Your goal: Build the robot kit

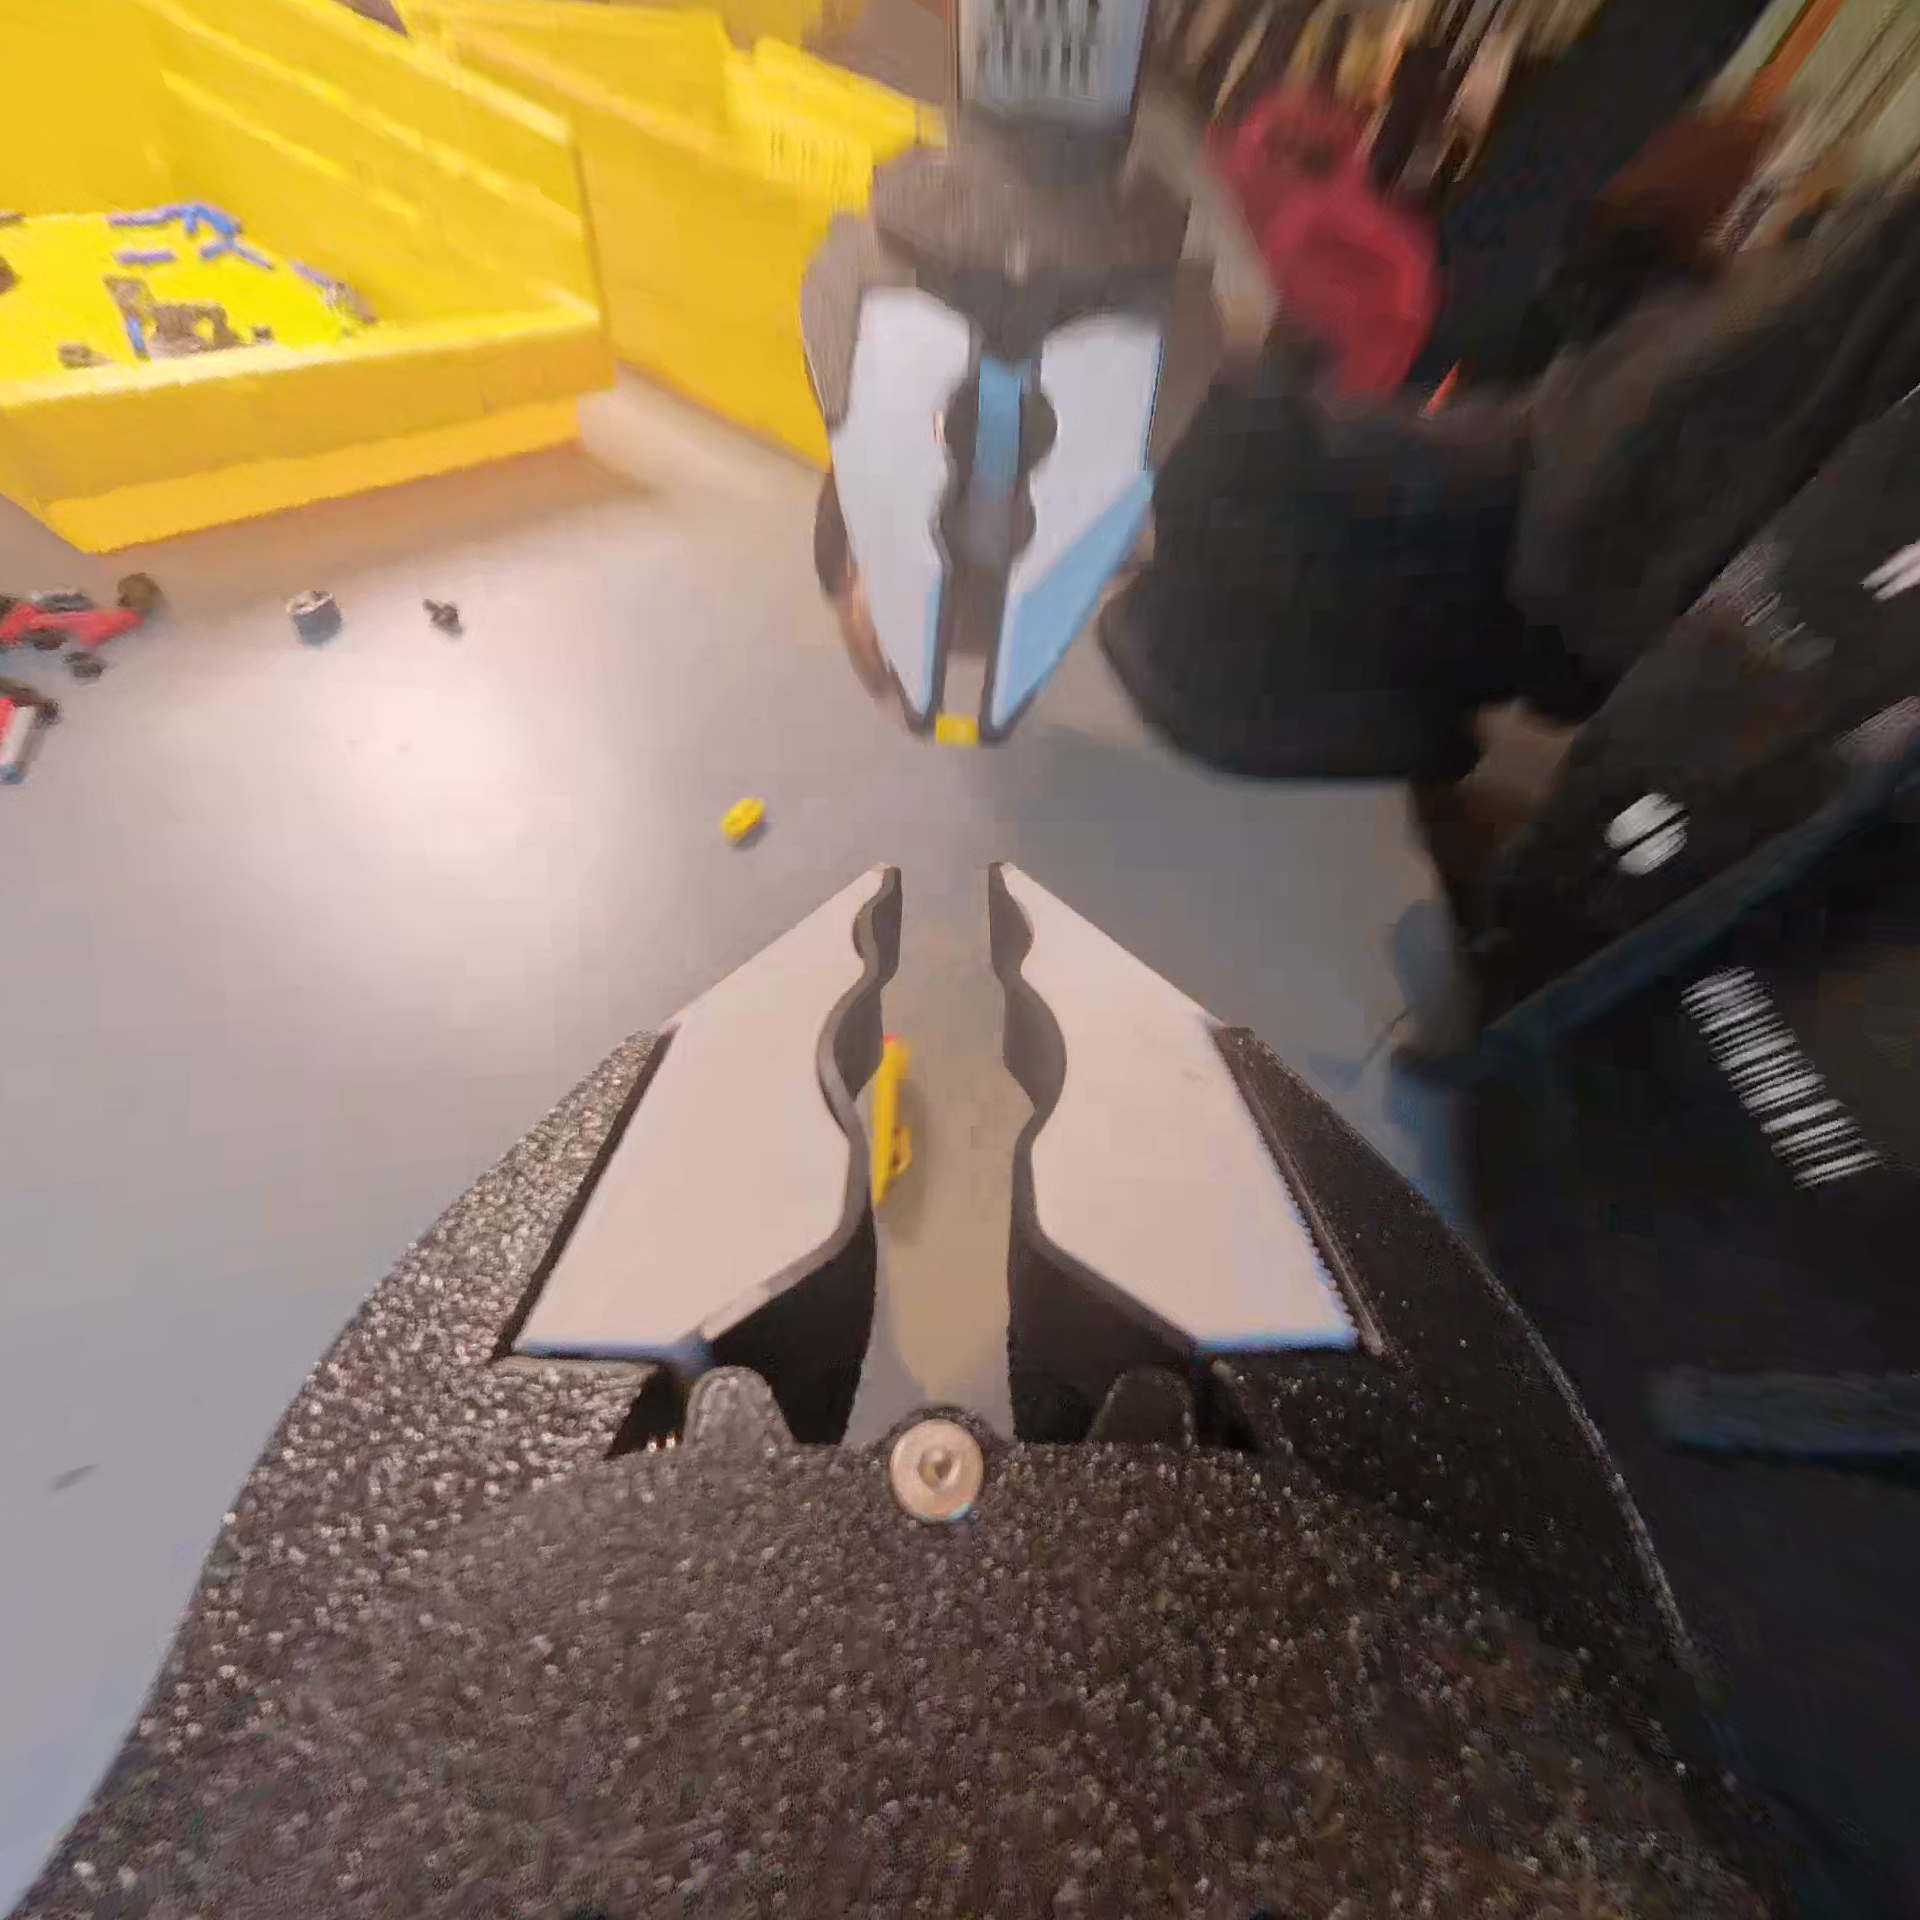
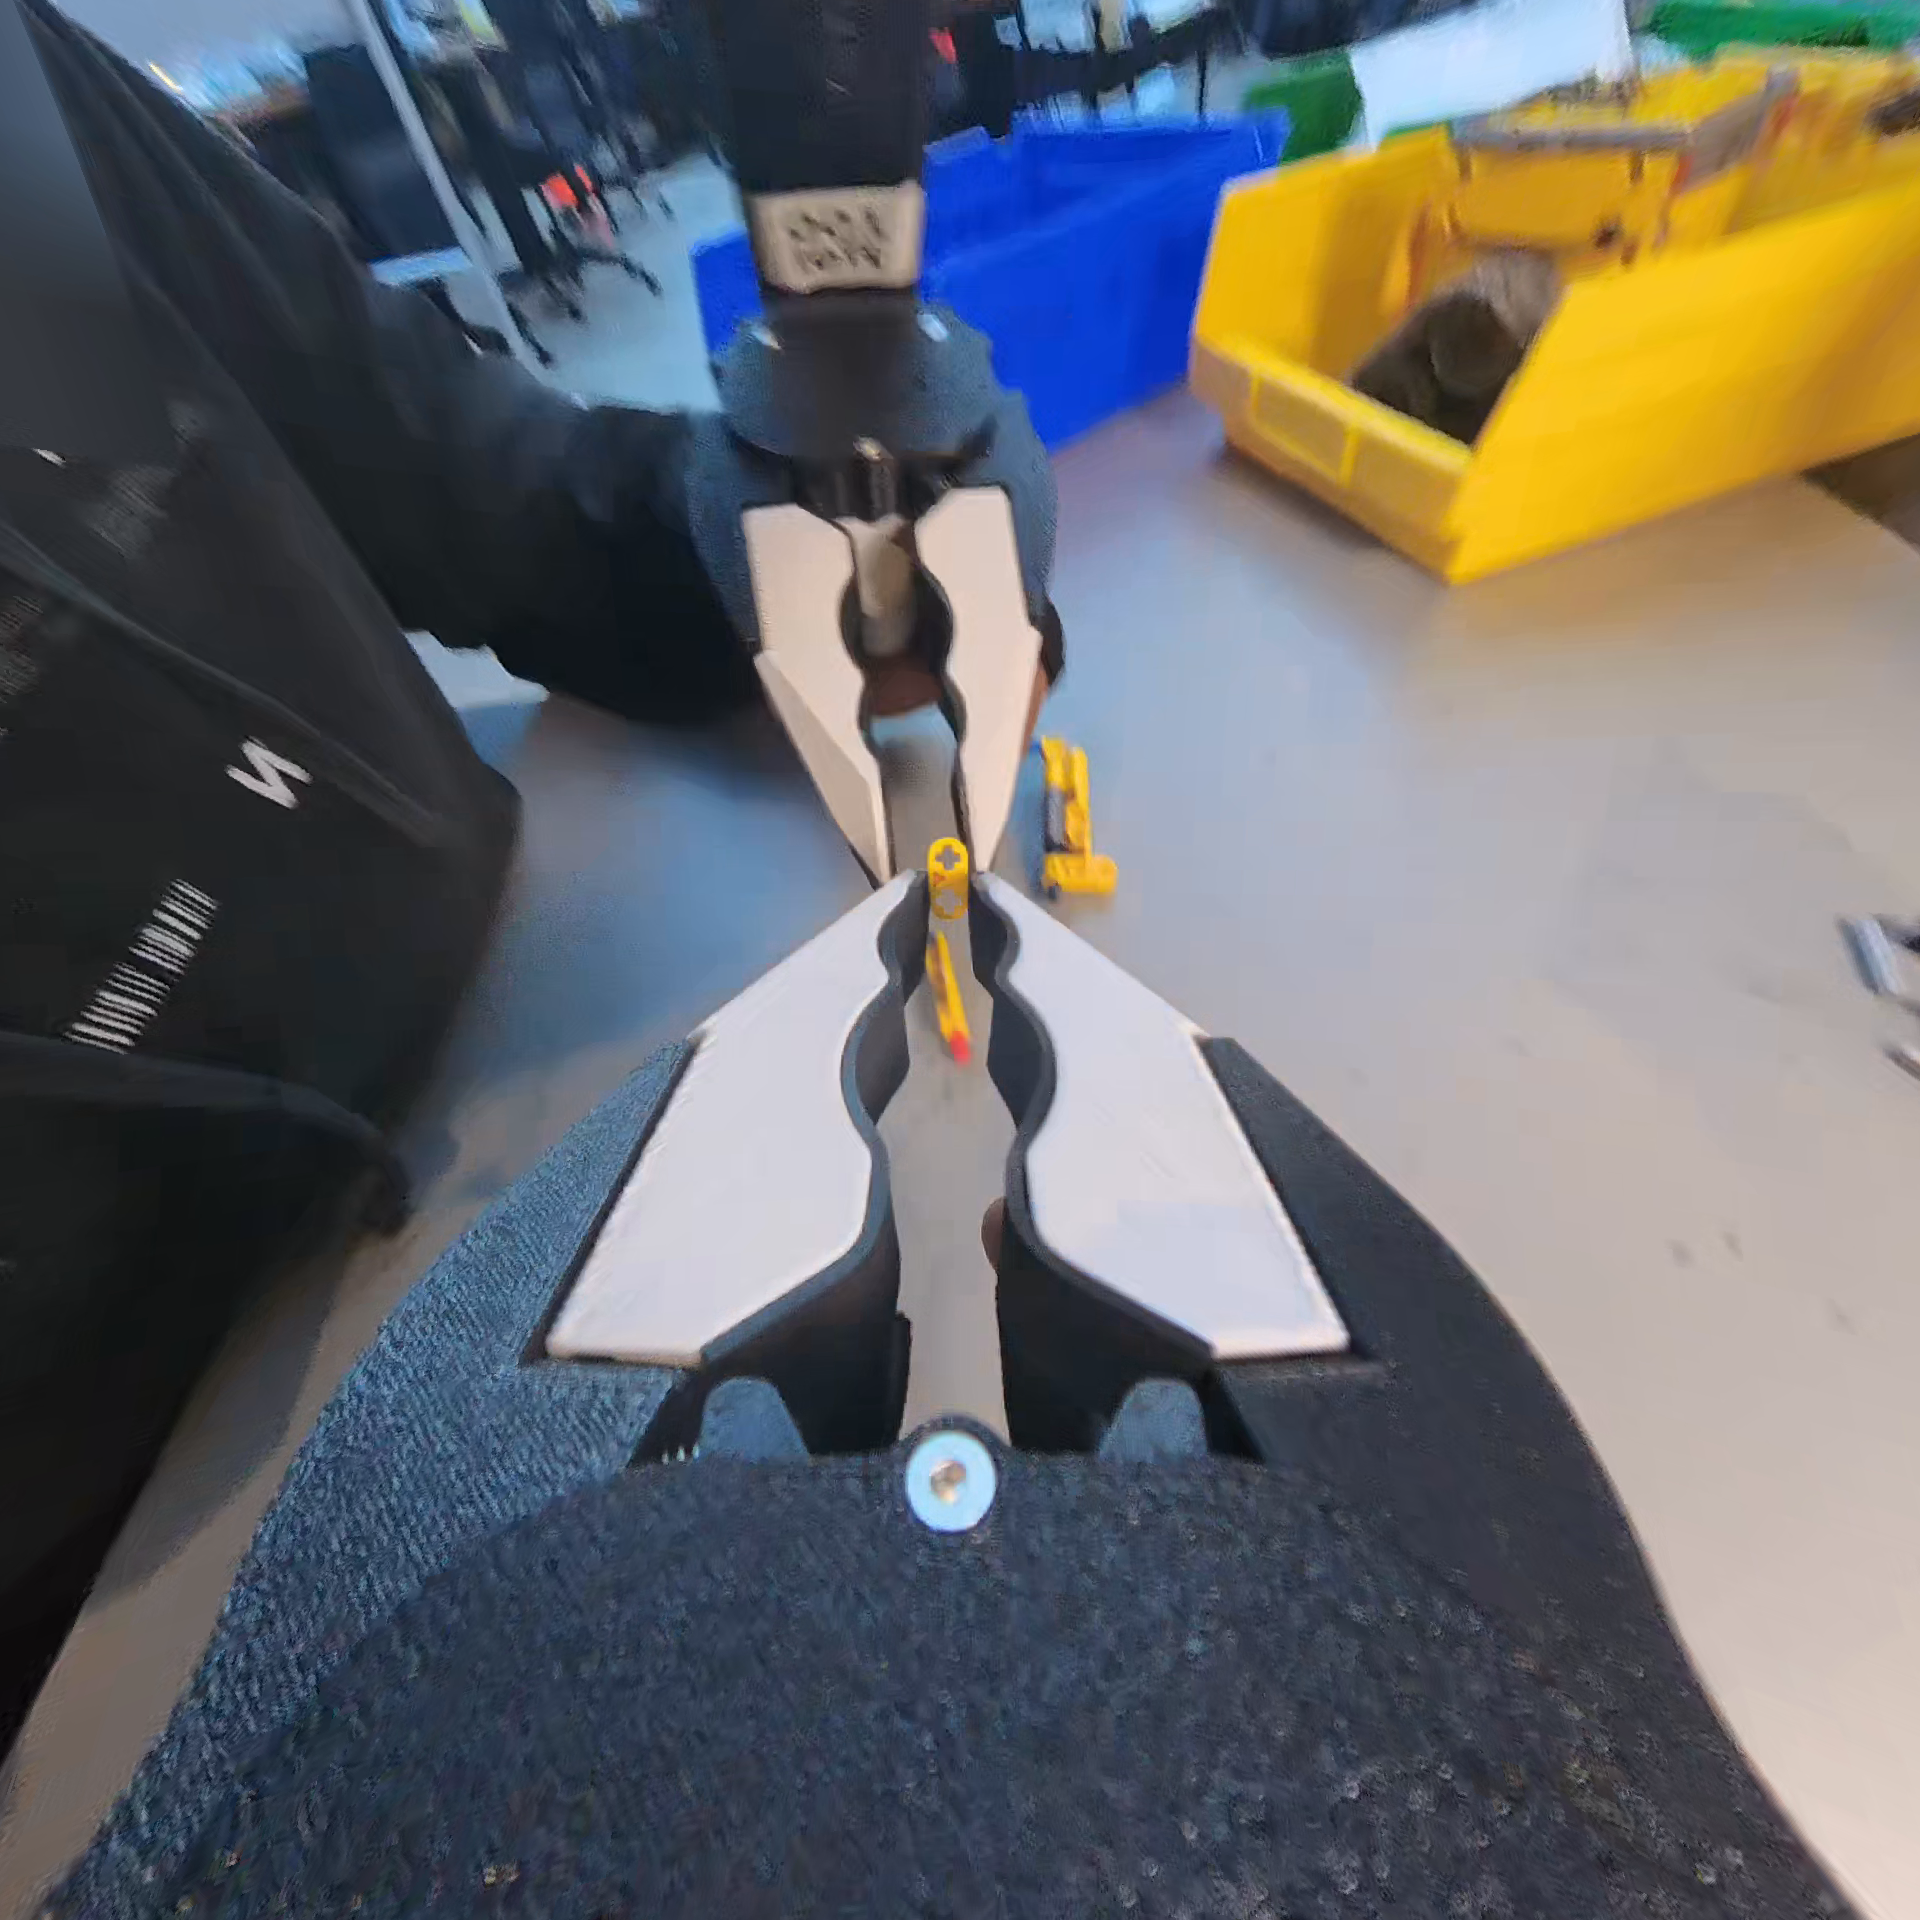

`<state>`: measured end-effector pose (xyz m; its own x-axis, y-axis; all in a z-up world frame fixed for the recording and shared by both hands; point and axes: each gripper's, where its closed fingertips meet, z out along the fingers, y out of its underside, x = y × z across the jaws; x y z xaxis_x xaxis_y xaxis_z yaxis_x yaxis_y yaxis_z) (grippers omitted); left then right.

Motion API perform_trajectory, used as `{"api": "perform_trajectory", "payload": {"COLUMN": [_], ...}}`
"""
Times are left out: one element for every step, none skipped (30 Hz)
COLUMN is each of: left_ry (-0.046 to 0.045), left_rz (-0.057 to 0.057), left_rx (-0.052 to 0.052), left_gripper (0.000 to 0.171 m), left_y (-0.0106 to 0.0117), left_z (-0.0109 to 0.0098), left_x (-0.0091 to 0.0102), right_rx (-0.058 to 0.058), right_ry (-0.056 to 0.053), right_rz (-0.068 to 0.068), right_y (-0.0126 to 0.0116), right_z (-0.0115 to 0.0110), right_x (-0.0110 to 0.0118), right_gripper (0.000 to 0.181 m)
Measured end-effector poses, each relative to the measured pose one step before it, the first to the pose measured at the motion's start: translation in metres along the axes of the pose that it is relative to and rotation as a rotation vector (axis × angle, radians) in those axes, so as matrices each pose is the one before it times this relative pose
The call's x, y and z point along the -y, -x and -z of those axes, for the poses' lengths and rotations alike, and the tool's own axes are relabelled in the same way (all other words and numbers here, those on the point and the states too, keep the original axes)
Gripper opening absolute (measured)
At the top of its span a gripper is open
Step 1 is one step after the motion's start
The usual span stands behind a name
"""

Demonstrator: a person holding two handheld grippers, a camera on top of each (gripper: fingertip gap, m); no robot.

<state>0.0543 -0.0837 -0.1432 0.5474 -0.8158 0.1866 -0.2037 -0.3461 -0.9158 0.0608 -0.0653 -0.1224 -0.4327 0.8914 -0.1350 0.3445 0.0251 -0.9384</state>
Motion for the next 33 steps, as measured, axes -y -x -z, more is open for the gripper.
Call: {"api": "perform_trajectory", "payload": {"left_ry": [-0.08381,-0.0749,-0.06199,-0.05225,-0.04328,-0.03227,-0.02233,-0.01248,-0.00154,0.00016,-0.00474,-0.00376,-0.00254,-0.00563,-0.00852,-0.0053,0.00065,0.00008,-0.00345,-0.0042,-0.00434,-0.00382,-0.00034,0.0017,-0.00195,-0.00529,-0.00561,-0.00596,-0.00503,-0.0037,-0.0026,-0.00153,-0.00016], "left_rz": [0.0814,0.0836,0.0768,0.0631,0.0448,0.027,0.0135,0.0037,-0.0028,-0.0086,-0.01,-0.0052,-0.0025,-0.0003,0.0042,0.006,0.006,0.0107,0.0182,0.0225,0.0234,0.0205,0.0106,0.0002,-0.0031,-0.0012,0.0012,0.0023,0.004,0.0048,0.0028,-0.0006,-0.003], "left_rx": [-0.0571,-0.0583,-0.0552,-0.0422,-0.0302,-0.0284,-0.0251,-0.0175,-0.0058,0.0077,0.0115,0.0105,0.0085,0.0057,0.0057,0.0047,0.0011,0.0019,0.002,-0.0038,-0.0065,-0.0019,0.0052,0.0081,0.0051,-0.0008,-0.0034,-0.002,-0.0013,-0.0012,0.0023,0.0049,0.0049], "left_gripper": [0.016,0.016,0.016,0.016,0.016,0.016,0.015,0.013,0.013,0.01,0.009,0.008,0.006,0.006,0.004,0.003,0.002,0.0,0.0,0.0,0.0,0.0,0.0,0.0,0.0,0.0,0.003,0.006,0.007,0.007,0.007,0.007,0.005], "left_y": [-0.00463,-0.00434,-0.00377,-0.00229,-0.00145,-0.00253,-0.00328,-0.00318,-0.00183,-0.00009,0.00059,0.00071,0.00075,0.00055,0.00089,0.00095,0.0007,0.00105,0.00152,0.00112,0.00079,0.00133,0.00191,0.00163,0.00073,-0.00046,-0.00064,-0.00008,0.00025,0.00033,0.00083,0.00091,0.0007], "left_z": [0.00369,0.00328,0.00282,0.00243,0.00206,0.00129,0.00059,-0.00028,-0.00095,-0.00068,0.00009,0.00027,0.0003,0.00035,0.00055,0.00075,0.00061,0.00068,0.00061,0.00068,0.00057,0.00034,0.00043,0.00033,0.00031,0.00001,-0.00012,0.00015,0.00026,0.00017,-0.00019,-0.00021,0.00001], "left_x": [0.01308,0.01108,0.00874,0.00698,0.00543,0.00422,0.00339,0.00211,0.00047,0.00024,0.00089,0.00093,0.0005,0.00082,0.00136,0.00101,-0.00008,-0.00019,0.00018,0.00001,0.00005,-0.00013,-0.00049,-0.00056,0.00017,0.00069,0.00075,0.00084,0.00064,0.00053,0.00018,0.00008,0.00012], "right_rx": [0.0249,0.0115,0.0012,-0.002,-0.0031,-0.0058,-0.0089,-0.0074,-0.0149,-0.0119,-0.0004,-0.0137,-0.0169,-0.0102,-0.0165,-0.023,-0.0175,-0.0139,-0.0209,-0.0171,-0.0142,-0.0199,-0.0205,-0.0149,-0.0112,-0.013,-0.0106,-0.0139,-0.0136,-0.0057,-0.0018,-0.0085,-0.0073], "right_ry": [-0.0448,-0.0383,-0.0308,-0.0239,-0.0257,-0.0257,-0.0192,-0.0088,-0.0092,-0.0115,-0.0096,-0.0118,-0.0122,-0.0036,-0.002,-0.0015,0.0053,0.0085,0.0113,0.0142,0.0141,0.009,0.0156,0.0189,0.0102,-0.0007,0.0,0.006,0.008,0.0048,0.0025,0.0049,0.005], "right_rz": [0.0086,0.0116,0.0132,0.0139,0.0116,0.0056,0.0023,0.003,0.0064,0.0038,-0.0015,-0.0006,0.0036,0.0039,0.0101,0.0146,0.0191,0.0259,0.0341,0.0378,0.0373,0.0387,0.0338,0.0256,0.0154,0.0104,0.0075,0.0107,0.0139,0.0106,0.0052,0.0044,0.0083], "right_y": [0.00619,0.00404,0.00229,0.00181,0.00156,0.0007,-0.00004,-0.00011,-0.00123,-0.00103,0.00029,-0.00172,-0.00189,-0.00077,-0.00135,-0.00209,-0.00105,-0.00041,-0.00116,-0.00047,0.0001,-0.00053,-0.00099,-0.00069,-0.00047,-0.00075,-0.00045,-0.00121,-0.00142,-0.0003,0.00043,-0.00059,-0.00033], "right_z": [-0.00401,-0.00336,-0.00264,-0.00173,-0.00105,-0.00078,-0.00071,-0.00083,-0.00073,-0.00055,-0.00019,-0.00005,-0.00024,-0.00062,-0.00059,-0.00062,-0.00054,-0.00037,-0.00018,-0.00024,-0.00045,-0.00026,-0.00055,-0.0007,-0.00052,-0.00023,-0.00051,-0.00046,-0.00031,-0.00019,-0.00021,-0.00031,-0.00035], "right_x": [0.00759,0.00643,0.00533,0.00447,0.00474,0.00442,0.00311,0.00148,0.00132,0.00174,0.00159,0.00209,0.00214,0.00097,0.00063,0.00038,-0.00043,-0.00061,-0.00093,-0.00133,-0.00129,-0.00039,-0.00155,-0.00226,-0.00111,0.00039,0.0005,-0.00038,-0.00085,-0.00051,-0.00015,-0.00049,-0.00036], "right_gripper": [0.007,0.007,0.007,0.007,0.007,0.007,0.007,0.007,0.007,0.007,0.007,0.007,0.007,0.007,0.007,0.007,0.007,0.007,0.008,0.008,0.008,0.008,0.008,0.008,0.008,0.008,0.008,0.008,0.008,0.008,0.008,0.008,0.008]}}
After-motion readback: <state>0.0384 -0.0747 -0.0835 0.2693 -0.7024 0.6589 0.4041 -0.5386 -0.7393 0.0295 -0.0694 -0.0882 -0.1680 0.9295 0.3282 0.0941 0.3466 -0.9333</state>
